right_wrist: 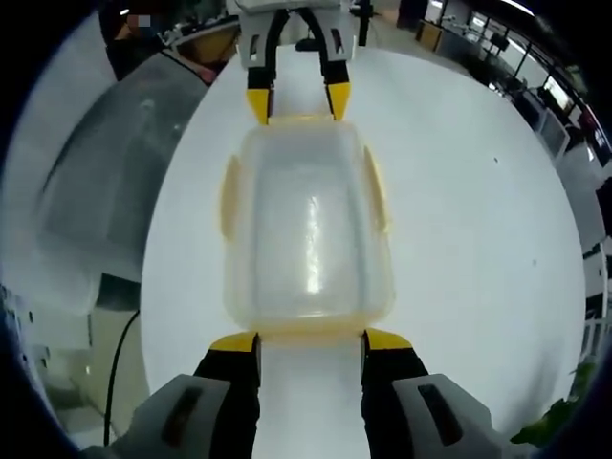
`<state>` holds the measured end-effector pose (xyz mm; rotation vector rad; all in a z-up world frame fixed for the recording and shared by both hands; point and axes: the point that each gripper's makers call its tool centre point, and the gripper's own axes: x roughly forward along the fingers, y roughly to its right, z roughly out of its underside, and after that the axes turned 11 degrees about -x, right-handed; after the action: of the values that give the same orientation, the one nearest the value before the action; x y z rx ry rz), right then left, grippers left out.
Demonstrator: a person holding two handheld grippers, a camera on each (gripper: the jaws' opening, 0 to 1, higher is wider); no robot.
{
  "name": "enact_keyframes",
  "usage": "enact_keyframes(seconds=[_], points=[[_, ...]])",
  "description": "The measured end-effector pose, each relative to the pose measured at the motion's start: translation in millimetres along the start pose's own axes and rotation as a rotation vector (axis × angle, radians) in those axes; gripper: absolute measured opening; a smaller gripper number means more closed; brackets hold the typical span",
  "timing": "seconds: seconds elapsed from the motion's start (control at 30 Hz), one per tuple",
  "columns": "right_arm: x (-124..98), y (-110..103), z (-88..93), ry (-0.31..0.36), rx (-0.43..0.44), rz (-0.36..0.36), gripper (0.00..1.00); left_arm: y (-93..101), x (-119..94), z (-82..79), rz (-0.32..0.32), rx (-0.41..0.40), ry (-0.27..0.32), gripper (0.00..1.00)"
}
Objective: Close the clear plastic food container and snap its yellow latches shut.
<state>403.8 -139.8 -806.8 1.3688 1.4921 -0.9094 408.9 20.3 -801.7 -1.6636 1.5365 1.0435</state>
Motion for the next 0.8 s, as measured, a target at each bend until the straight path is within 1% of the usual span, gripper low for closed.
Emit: enact_keyframes(seconds=[0.07, 0.1, 0.13, 0.2, 0.23, 0.3, 0.37, 0.57, 0.67, 0.8], points=[[0, 0, 1.8, -0.004, 0.022, -0.003, 0.40, -0.1, 1, 0.9, 0.002, 0.002, 0.002, 0.42], [0, -1, 3.3, -0.010, 0.029, -0.009, 0.40, 2.4, 2, 3.7, 0.021, -0.012, -0.006, 0.46], [0, -1, 4.5, -0.015, 0.029, -0.007, 0.43, 3.6, 2, 5.9, 0.027, -0.027, -0.013, 0.50], [0, 0, 5.8, -0.020, 0.030, 0.006, 0.49, 4.1, 2, 7.7, 0.022, -0.011, -0.005, 0.54], [-1, 0, 5.5, -0.013, 0.043, 0.005, 0.51, 4.8, 2, 9.8, 0.023, -0.010, -0.006, 0.54], [-3, -3, 4.8, -0.002, 0.062, -0.003, 0.52, 5.6, 0, 13.3, 0.023, -0.022, -0.013, 0.54], [-4, -4, 7.5, -0.008, 0.062, 0.002, 0.53, 6.8, -2, 15.8, 0.020, -0.030, -0.013, 0.55], [-13, -10, 11.4, -0.007, 0.092, 0.012, 0.58, 8.0, -11, 17.4, 0.013, -0.073, 0.006, 0.56], [-20, -11, 10.7, 0.006, 0.125, 0.021, 0.58, 7.1, -19, 13.5, 0.008, -0.115, 0.037, 0.57], [-29, -6, 4.5, 0.046, 0.203, 0.050, 0.58, 5.3, -27, 5.2, 0.003, -0.182, 0.081, 0.57]])
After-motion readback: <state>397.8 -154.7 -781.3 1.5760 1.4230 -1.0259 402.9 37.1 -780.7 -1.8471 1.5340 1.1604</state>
